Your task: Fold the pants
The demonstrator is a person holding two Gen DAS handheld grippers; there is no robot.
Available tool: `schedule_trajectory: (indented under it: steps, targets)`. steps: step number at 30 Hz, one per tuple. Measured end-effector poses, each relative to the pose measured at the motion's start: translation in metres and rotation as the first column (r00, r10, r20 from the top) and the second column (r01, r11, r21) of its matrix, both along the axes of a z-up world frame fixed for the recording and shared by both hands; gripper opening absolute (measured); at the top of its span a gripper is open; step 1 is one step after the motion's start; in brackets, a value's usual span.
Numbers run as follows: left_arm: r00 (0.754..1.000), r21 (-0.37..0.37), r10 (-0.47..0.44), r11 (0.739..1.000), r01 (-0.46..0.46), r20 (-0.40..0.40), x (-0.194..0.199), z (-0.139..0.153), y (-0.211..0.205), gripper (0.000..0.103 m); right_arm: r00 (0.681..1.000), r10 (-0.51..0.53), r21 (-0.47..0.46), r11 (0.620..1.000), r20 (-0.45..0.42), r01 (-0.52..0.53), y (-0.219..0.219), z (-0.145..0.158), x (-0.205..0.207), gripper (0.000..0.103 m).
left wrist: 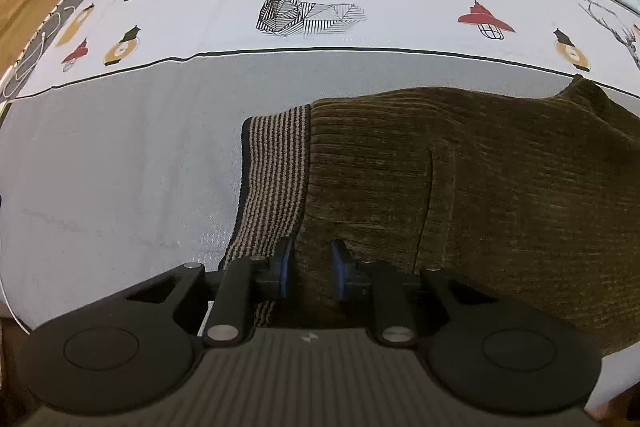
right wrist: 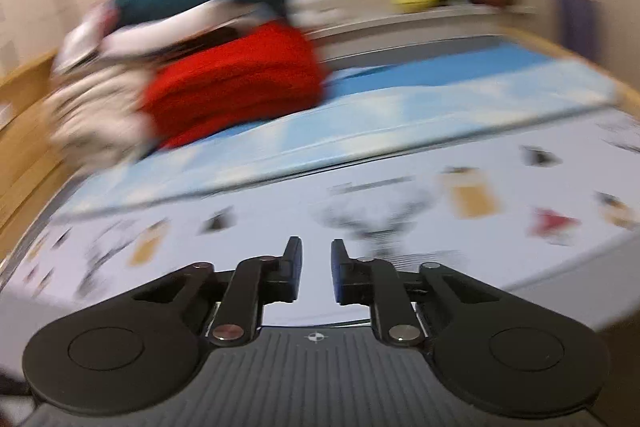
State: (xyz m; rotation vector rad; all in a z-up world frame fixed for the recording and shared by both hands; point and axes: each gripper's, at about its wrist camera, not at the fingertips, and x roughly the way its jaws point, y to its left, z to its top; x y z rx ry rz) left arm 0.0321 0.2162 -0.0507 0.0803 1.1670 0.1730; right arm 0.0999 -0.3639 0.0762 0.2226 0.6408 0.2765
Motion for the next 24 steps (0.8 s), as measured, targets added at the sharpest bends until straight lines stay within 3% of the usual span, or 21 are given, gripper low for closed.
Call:
schedule_trajectory:
  steps: [5,10,15,19,21,22,24]
  targets:
    - [1.000,0.019,-0.003,1.000,0.003,0.000,-0.003,0.000,-0.001,0.024,0.967,0.195,-0.002,0.980,-0.163,-0.198,0.078,-0.035,0.029,0.017]
    - [1.000,0.021,-0.005,1.000,0.005,-0.003,0.003,-0.001,-0.004,0.024,0.921,0.305,-0.028,0.947,-0.243,-0.321,0.140,-0.064,0.045,0.033]
    - [1.000,0.022,-0.016,1.000,0.016,-0.008,0.007,-0.003,-0.004,0.024,0.884,0.352,-0.048,0.922,-0.309,-0.384,0.180,-0.089,0.058,0.044]
    - [1.000,0.022,-0.025,0.999,0.025,-0.009,0.006,-0.004,-0.005,0.024,0.855,0.373,-0.083,0.900,-0.360,-0.428,0.195,-0.108,0.066,0.044]
    - [1.000,0.015,-0.029,0.999,0.029,-0.008,0.006,-0.004,-0.004,0.024,0.837,0.386,-0.127,0.877,-0.388,-0.463,0.202,-0.115,0.068,0.038]
    - [1.000,0.010,-0.030,0.999,0.030,-0.008,0.006,-0.003,-0.003,0.024,0.839,0.400,-0.135,0.870,-0.368,-0.474,0.204,-0.113,0.068,0.010]
    - [1.000,0.002,-0.030,1.000,0.030,-0.006,0.006,-0.003,-0.001,0.024,0.881,0.385,-0.152,0.887,-0.277,-0.435,0.205,-0.101,0.069,0.006]
